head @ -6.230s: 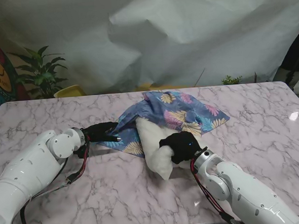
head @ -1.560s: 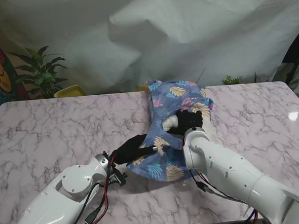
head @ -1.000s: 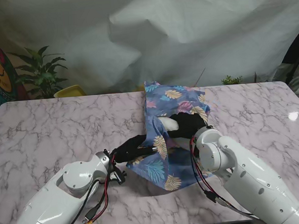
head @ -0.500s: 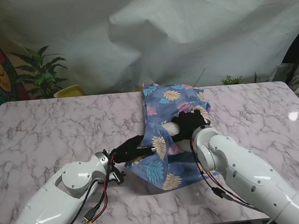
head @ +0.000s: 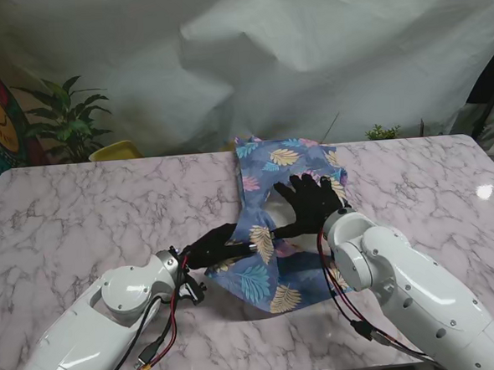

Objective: Put a pillowcase on a pillow

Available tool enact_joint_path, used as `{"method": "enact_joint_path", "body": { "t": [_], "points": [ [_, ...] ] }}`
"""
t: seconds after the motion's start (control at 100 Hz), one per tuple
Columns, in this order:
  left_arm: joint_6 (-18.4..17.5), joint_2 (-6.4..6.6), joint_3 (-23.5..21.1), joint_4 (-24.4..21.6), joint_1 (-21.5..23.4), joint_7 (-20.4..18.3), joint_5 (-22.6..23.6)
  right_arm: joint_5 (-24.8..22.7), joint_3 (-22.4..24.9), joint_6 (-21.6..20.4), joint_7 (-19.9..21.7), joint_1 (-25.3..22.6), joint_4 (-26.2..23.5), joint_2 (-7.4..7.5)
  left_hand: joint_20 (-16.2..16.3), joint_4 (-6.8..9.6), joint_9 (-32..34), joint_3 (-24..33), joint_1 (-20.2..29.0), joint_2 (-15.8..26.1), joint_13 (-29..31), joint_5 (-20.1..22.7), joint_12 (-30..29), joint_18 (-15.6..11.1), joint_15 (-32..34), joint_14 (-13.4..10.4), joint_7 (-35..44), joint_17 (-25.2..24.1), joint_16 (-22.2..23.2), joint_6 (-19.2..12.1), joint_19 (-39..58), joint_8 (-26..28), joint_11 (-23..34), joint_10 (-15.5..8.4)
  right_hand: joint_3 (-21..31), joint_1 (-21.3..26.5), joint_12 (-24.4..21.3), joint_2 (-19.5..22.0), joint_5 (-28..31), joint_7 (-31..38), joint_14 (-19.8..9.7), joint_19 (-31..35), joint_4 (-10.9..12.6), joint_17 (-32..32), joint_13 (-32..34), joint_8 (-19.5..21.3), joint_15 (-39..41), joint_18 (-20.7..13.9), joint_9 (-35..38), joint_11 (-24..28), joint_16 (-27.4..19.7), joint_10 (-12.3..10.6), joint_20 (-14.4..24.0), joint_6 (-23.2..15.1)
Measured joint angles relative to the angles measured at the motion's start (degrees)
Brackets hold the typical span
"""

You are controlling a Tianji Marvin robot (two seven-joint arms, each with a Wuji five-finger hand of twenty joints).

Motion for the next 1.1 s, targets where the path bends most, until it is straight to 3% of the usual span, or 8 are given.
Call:
{"method": "enact_joint_path", "body": {
  "t": [0.12,0.27,0.46,0.57,0.7,0.82,0.91,1.1],
  "points": [
    [0.33,0.00,-0.13,-0.15,0.07,0.08,0.19,-10.71,2.81,1.92,-4.97,-3.75,-2.54,-0.45,-0.01,0.00,0.00,0.00,0.00,0.00,0.00,0.00,-0.01,0.00,0.00,0.00,0.00,0.00,-0.01,0.00,0.00,0.00,0.00,0.00,-1.69,8.30,7.64,-0.36,7.77,18.18,-4.95,9.44,0.00,5.92,10.44,13.26,2.52,-3.60,6.01,21.47,2.10,-5.89,1.62,-6.85],
    [0.80,-0.01,-0.19,-0.33,0.13,0.20,0.42,-11.94,6.57,5.00,-7.71,-10.71,-8.71,-0.48,0.00,0.00,0.00,0.00,0.00,0.00,0.00,0.00,-0.01,0.01,0.00,0.01,0.00,-0.07,-0.01,0.00,0.00,0.00,0.00,0.00,-5.19,16.62,10.96,-4.12,20.77,38.02,-8.79,20.38,0.00,17.63,32.03,15.99,15.00,-5.95,27.58,26.82,8.79,-13.41,9.92,-14.68],
    [0.99,0.04,0.26,-0.39,0.01,0.16,0.40,-11.44,6.00,9.91,-3.46,-14.29,-10.28,-0.46,-0.01,0.00,0.00,0.00,0.00,0.00,0.00,0.00,-0.01,0.01,0.00,0.01,0.00,-0.20,-0.02,0.00,0.00,0.00,0.00,0.00,-7.24,20.03,19.49,-6.10,21.09,47.73,-11.03,29.67,0.00,28.98,43.93,23.12,19.19,-6.31,30.91,35.90,17.29,-13.58,19.16,-15.52],
    [0.56,0.24,1.40,-0.23,-0.44,-0.64,-0.13,-18.49,1.42,10.00,-3.68,-11.46,-5.00,0.09,-0.01,0.00,0.00,0.00,0.00,0.00,0.00,0.00,-0.01,0.01,0.00,0.02,0.00,-0.58,-0.03,0.00,0.00,0.00,0.00,0.00,-6.32,20.17,23.57,-9.12,13.97,51.95,-13.99,30.91,0.00,32.39,44.85,27.25,22.85,-6.61,24.24,41.52,20.91,-13.03,22.53,-13.79],
    [-0.63,0.37,2.29,0.10,-0.65,-2.59,-2.20,-10.13,-6.96,13.05,-15.29,-3.55,7.90,0.20,-0.01,0.00,0.00,0.00,0.00,0.00,0.00,0.00,-0.01,0.01,0.00,0.02,0.00,-0.68,-0.05,0.00,0.00,0.02,0.00,0.00,-10.10,27.67,27.02,-10.05,12.35,60.46,-17.53,35.17,-0.10,39.47,48.06,30.45,33.74,-8.84,24.28,48.29,25.81,-13.53,26.09,-13.84],
    [-1.35,0.67,3.26,0.50,-0.98,-5.01,-3.30,-2.31,-10.82,14.31,-27.45,1.49,17.13,-0.91,-0.01,0.00,0.00,0.00,0.00,0.01,0.00,0.00,-0.01,0.03,0.00,0.23,0.00,-0.73,-0.06,0.00,0.00,0.02,0.00,0.00,25.01,22.57,29.01,-22.92,16.85,67.99,-19.08,41.72,-3.27,46.60,54.17,30.35,42.52,-12.29,31.34,52.21,28.88,-15.08,27.97,-17.38],
    [-1.85,1.04,4.59,1.16,-1.66,-6.44,-3.20,-0.30,-11.44,14.58,-34.16,3.63,21.99,-2.58,-0.01,0.00,0.00,0.00,0.00,0.26,-0.07,-0.01,-0.02,0.14,0.00,0.44,0.00,-1.29,-0.09,0.00,0.00,0.02,0.00,0.00,28.35,26.46,28.84,-26.80,19.59,74.70,-20.68,44.60,-9.68,51.03,59.44,22.24,48.23,-13.77,36.86,52.83,29.82,-15.31,28.01,-22.16],
    [-3.33,1.78,6.30,1.87,-2.65,-8.06,-0.32,1.55,-11.20,15.22,-38.17,5.14,23.88,-4.56,-0.01,0.00,-0.05,-1.10,0.01,0.95,-2.18,-0.02,-0.07,1.17,-0.02,1.74,0.00,-3.73,-0.10,0.00,0.00,0.02,0.00,0.00,28.77,31.11,28.72,-27.34,22.84,76.70,-20.97,45.36,-10.37,53.65,62.24,17.38,49.34,-13.94,41.64,52.83,29.91,-15.21,28.01,-26.37]
  ]
}}
